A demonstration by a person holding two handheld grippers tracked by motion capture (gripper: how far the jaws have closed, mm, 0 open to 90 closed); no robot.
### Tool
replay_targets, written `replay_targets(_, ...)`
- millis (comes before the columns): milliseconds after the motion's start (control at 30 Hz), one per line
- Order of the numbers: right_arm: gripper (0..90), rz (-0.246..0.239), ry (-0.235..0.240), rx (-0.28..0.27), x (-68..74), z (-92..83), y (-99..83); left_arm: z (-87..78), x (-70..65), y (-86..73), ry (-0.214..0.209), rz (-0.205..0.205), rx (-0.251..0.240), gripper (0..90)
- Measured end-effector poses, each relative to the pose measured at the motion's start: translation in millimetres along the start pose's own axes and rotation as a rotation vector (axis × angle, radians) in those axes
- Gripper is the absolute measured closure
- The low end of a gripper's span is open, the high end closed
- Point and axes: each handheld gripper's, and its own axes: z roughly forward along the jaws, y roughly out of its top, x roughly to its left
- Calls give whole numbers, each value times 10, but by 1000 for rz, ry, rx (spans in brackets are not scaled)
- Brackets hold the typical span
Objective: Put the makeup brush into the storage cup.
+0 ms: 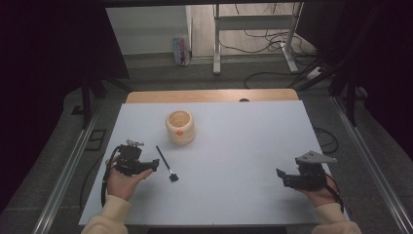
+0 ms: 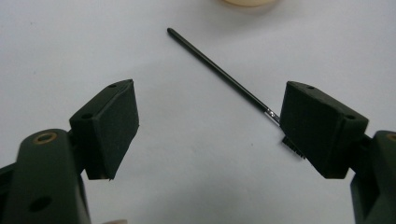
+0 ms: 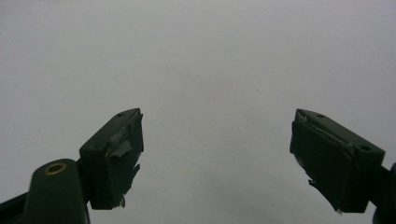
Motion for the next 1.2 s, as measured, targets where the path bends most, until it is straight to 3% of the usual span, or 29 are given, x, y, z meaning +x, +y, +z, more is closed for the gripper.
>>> replay_targets(133,175,0,-4,1,0,17,12,83,12,88,-1,-24,5,202)
replay_targets(333,178,-1,-15,3,-9,16,11,135,-26,164,17,-23,12,202)
replay_targets(633,181,-2,-36,10,-16,16,3,249,-47,188,33,-24,48,200)
replay_targets(1200,182,-2,-43,8,-15,15,3,349,-40,244,36,-67,70,226)
